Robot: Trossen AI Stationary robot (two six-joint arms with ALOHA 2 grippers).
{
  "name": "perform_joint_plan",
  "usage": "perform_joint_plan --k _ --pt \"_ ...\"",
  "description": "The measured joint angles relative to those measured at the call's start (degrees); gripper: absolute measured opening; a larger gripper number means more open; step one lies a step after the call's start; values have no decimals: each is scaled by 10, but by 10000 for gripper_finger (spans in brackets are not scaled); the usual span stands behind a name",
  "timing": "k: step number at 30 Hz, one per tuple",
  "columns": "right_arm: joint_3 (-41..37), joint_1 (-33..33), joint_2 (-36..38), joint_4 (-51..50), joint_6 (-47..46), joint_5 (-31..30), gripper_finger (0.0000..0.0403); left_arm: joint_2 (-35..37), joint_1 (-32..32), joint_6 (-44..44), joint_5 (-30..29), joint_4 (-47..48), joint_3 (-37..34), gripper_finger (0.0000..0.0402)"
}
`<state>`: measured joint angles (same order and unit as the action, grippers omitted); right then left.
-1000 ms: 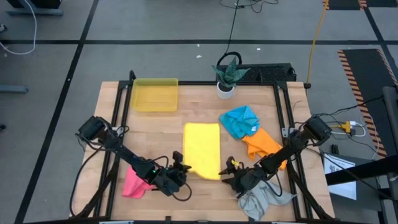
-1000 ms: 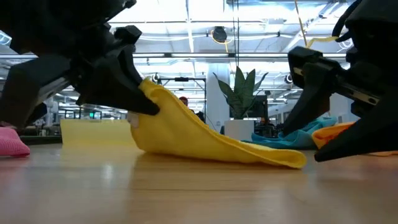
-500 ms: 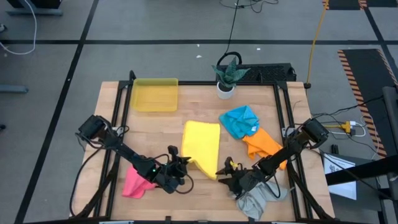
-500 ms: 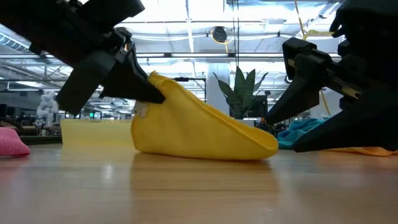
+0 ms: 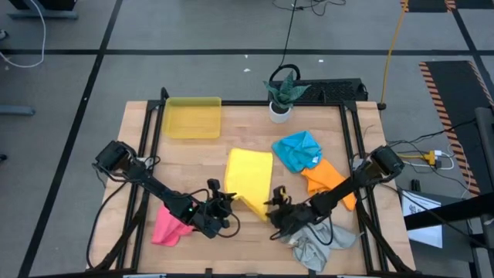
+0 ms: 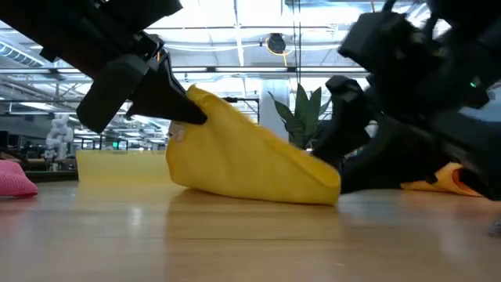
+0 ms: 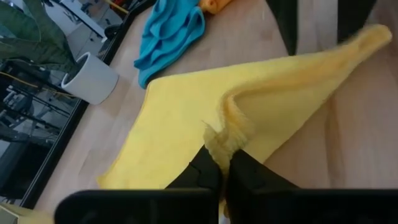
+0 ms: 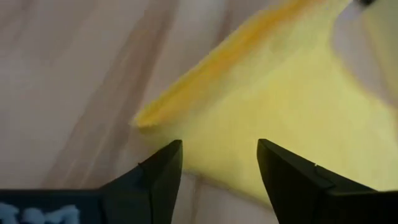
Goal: Fold microfiber towels
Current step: Fold the yellow microfiber cloth
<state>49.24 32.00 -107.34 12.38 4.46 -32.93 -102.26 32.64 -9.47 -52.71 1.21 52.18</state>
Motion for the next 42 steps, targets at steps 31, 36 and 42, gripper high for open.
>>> perform_joint_plan --k 31,36,42 --pt "-1 48 -59 156 -72 -53 213 0 -7 -28 2 30 0 10" --pt "-1 36 -70 201 -70 -61 168 0 -7 -39 2 33 0 23" --pt "-1 30 -70 203 -88 -94 75 0 -5 -41 2 33 0 6"
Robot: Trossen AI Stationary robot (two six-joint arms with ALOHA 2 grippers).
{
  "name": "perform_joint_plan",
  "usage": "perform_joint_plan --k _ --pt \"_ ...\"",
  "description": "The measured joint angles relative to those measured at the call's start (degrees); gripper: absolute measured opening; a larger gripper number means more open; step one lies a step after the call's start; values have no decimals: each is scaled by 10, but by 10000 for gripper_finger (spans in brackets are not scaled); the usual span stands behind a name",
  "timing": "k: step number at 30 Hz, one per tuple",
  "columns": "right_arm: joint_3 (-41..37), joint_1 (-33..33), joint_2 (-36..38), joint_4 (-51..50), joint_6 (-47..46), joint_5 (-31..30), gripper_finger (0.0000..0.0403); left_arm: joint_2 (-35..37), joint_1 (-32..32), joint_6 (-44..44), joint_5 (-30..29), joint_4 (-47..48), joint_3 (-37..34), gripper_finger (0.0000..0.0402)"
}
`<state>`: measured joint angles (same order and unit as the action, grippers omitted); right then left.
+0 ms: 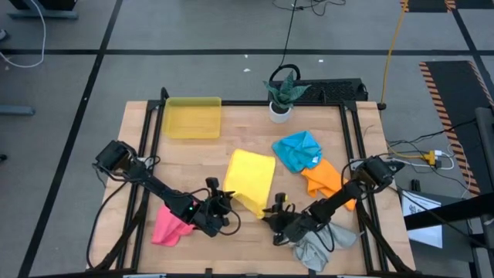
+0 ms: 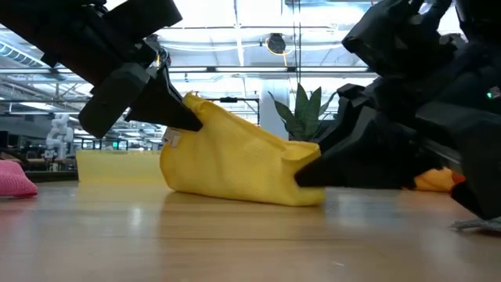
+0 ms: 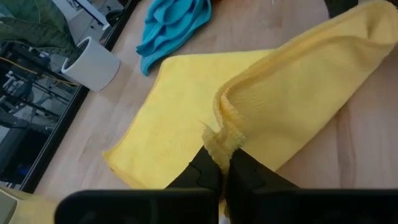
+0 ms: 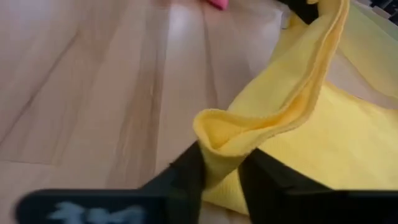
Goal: Fold microfiber towels
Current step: Fold the yellow microfiber cloth
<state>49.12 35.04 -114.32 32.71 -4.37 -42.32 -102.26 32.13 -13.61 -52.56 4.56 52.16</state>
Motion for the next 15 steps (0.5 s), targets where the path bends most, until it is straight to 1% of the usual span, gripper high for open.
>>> perform_joint_plan --k 3,4,5,8,10,11,13,15 --pt "0 3 14 -3 6 3 22 0 8 4 0 0 0 14" --pt "0 6 24 -6 6 3 11 0 12 7 2 0 0 19" --pt "0 9 35 -15 5 4 7 0 18 10 7 1 0 21" --pt "0 19 75 -50 -14 8 16 13 40 13 34 11 0 18" --pt "0 22 106 -77 -39 42 18 28 57 12 54 22 0 8" --pt "0 22 122 -88 -52 69 17 38 66 11 62 31 -1 6" --pt "0 22 144 -97 -75 134 12 55 80 10 72 28 0 8" --pt "0 18 158 -105 -83 177 6 73 94 11 76 28 0 16"
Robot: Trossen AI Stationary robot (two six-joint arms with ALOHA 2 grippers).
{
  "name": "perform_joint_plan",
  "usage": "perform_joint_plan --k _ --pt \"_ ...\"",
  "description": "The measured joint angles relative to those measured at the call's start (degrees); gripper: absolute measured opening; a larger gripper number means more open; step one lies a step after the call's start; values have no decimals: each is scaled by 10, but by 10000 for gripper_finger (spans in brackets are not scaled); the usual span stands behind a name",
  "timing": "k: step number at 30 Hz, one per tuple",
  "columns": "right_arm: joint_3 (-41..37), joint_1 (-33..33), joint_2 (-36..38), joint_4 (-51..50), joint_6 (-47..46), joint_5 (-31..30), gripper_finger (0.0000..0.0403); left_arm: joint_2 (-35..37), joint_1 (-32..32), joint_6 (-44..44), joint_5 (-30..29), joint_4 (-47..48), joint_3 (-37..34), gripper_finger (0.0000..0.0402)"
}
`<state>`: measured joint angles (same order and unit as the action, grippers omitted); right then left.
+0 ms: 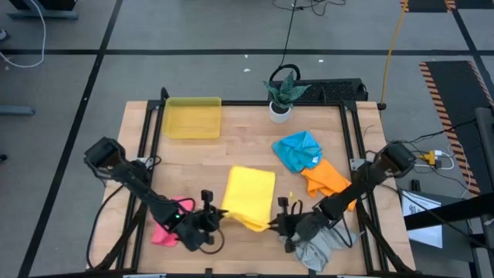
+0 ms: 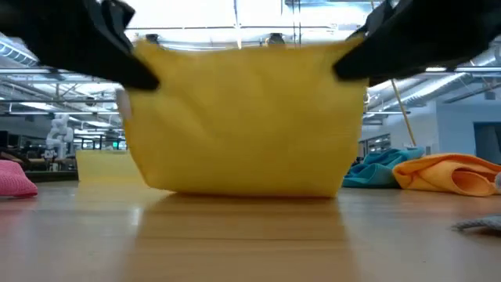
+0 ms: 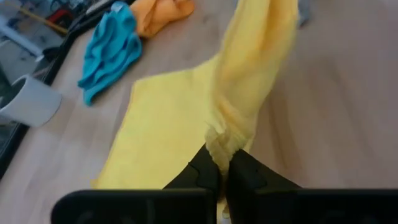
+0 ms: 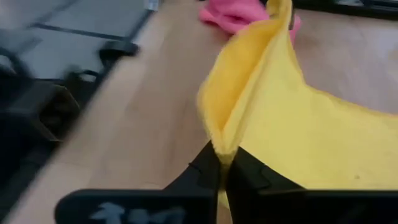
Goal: Fold microfiber towels
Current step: Fold the yellow microfiber cloth
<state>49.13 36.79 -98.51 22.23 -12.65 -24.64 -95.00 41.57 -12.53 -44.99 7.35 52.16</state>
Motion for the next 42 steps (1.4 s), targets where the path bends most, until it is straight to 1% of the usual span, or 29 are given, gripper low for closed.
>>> perform_joint_plan --k 2,4,7,10,14,18,21,23,27,30,33,36,39,42 --pt "0 -4 4 -11 13 16 3 9 8 0 0 -2 0 20" --pt "0 -7 -3 -27 30 16 2 10 10 -3 1 2 0 18" --pt "0 -13 -18 -37 46 18 14 6 9 -19 4 11 0 7" --pt "0 -17 -23 -54 44 24 45 -3 5 -38 6 33 -1 11" --pt "-1 -19 -18 -50 42 19 102 -5 -2 -62 1 47 -1 23" --pt "-1 -17 -22 -41 11 9 152 -5 -6 -69 0 47 -1 14" --pt "-1 -1 -37 -23 19 7 179 -5 -9 -71 -1 48 -1 6" --pt "-1 10 -55 11 35 8 190 -5 -14 -78 -4 48 -1 11" --pt "0 16 -88 63 47 1 202 -5 -32 -123 -29 48 -1 19" --pt "1 14 -105 69 48 -51 205 -5 -59 -166 -34 49 -1 7" --pt "1 12 -108 73 50 -84 205 -5 -79 -172 -33 50 -1 10" --pt "1 6 -108 89 49 -83 206 -5 -91 -169 -33 50 -1 18" --pt "2 -2 -107 99 43 -66 207 -5 -104 -171 -33 50 -1 9" --pt "2 -13 -108 104 14 -51 215 -5 -121 -176 -40 47 -1 7"
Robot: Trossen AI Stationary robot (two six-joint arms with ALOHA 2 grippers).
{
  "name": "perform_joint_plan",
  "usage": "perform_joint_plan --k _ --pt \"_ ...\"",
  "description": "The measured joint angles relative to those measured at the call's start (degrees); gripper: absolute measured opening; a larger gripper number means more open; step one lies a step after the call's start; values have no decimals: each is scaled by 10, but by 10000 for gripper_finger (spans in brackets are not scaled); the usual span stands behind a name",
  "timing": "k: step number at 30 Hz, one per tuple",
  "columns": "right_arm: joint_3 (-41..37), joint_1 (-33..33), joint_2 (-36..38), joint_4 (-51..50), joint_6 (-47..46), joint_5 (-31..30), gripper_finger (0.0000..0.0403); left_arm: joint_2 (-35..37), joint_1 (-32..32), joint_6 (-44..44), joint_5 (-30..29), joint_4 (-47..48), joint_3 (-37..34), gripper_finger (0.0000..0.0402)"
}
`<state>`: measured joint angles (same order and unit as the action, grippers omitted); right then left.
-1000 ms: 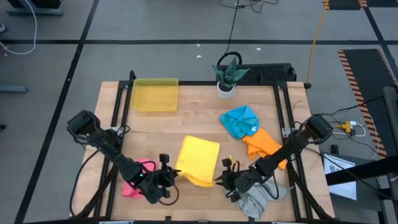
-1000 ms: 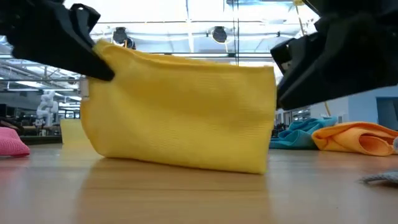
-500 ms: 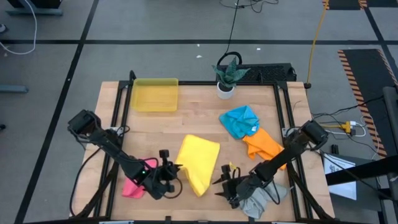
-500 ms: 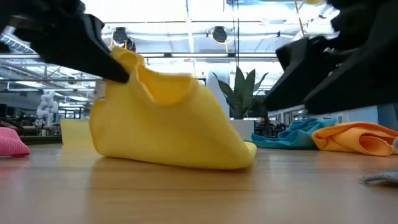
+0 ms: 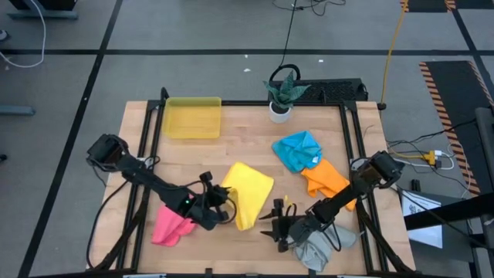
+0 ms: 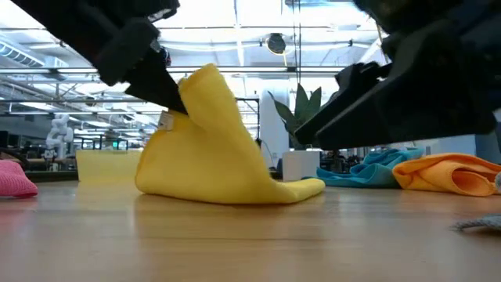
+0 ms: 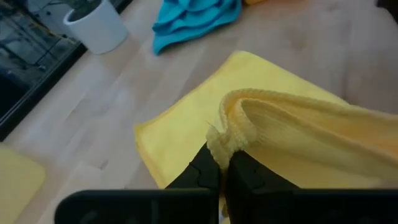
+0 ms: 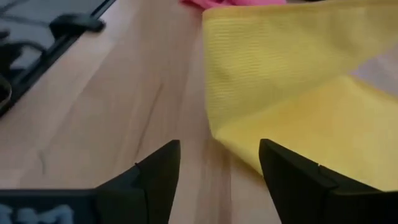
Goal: Fold microfiber towels
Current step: Fold the yellow microfiber cloth
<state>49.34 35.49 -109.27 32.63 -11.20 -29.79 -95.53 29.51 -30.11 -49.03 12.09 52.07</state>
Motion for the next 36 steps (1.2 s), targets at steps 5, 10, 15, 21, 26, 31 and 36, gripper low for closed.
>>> perform_joint_plan --k 5,10,15,21,26,31,36 --pt "0 -20 0 11 -15 0 247 0 -31 11 0 -13 0 16" --pt "0 -37 0 31 -12 -2 276 0 -48 35 5 -27 0 6" --pt "20 -44 -4 31 16 -5 273 0 -62 35 6 -32 0 20" --pt "87 -49 -64 28 48 -17 248 0 -71 44 6 -34 0 6" --pt "107 -54 -98 15 44 -78 224 0 -71 45 6 -32 0 22" --pt "107 -56 -96 -18 16 -73 186 0 -63 48 7 -24 0 7" --pt "107 -80 -95 -52 -13 -26 123 0 -47 45 7 -24 0 19"
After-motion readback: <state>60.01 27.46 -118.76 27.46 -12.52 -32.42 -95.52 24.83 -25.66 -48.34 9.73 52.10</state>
